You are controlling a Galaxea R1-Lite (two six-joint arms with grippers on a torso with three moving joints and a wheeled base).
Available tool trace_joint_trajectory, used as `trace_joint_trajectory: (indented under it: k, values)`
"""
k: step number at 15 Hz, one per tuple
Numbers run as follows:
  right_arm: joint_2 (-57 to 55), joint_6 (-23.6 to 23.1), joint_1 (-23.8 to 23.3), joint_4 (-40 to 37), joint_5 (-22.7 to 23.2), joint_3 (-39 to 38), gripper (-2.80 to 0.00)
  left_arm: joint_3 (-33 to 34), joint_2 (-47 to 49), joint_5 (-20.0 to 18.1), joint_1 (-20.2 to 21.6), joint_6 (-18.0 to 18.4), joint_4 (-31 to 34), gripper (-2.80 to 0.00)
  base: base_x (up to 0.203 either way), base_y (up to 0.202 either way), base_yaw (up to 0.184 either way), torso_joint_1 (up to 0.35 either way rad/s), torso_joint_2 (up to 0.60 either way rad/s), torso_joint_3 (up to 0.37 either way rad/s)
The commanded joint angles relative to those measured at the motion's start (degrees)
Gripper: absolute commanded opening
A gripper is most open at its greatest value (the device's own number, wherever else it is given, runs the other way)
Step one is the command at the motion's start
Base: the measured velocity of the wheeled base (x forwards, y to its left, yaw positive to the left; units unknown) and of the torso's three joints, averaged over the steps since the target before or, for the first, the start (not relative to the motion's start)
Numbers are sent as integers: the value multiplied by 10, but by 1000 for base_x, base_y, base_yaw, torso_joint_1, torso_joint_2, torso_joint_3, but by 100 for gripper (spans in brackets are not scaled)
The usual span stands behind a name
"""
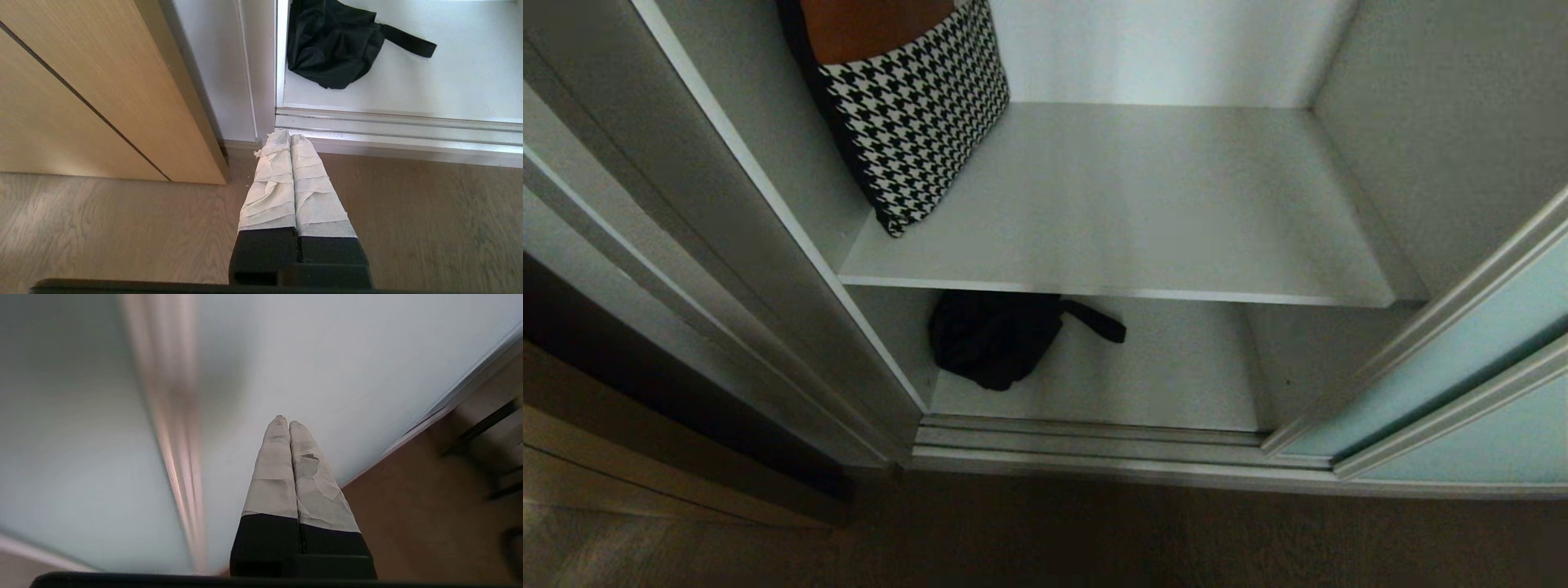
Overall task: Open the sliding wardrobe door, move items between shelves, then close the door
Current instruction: Close the door
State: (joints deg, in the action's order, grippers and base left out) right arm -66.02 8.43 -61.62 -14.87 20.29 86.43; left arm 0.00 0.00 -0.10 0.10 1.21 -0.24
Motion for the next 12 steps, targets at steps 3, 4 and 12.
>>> trace_joint_trajectory:
  k: [3, 4, 12]
  values:
    - [-30, 66, -1, -4, 49, 9, -280, 0, 1, 0, 1, 0, 0, -280, 0, 0, 0, 0, 0, 0]
    - [-31, 78, -1, -4, 65, 10, -280, 0, 1, 0, 1, 0, 0, -280, 0, 0, 0, 0, 0, 0]
    - [-40, 136, -1, 0, 134, 4, -280, 0, 1, 0, 1, 0, 0, -280, 0, 0, 0, 0, 0, 0]
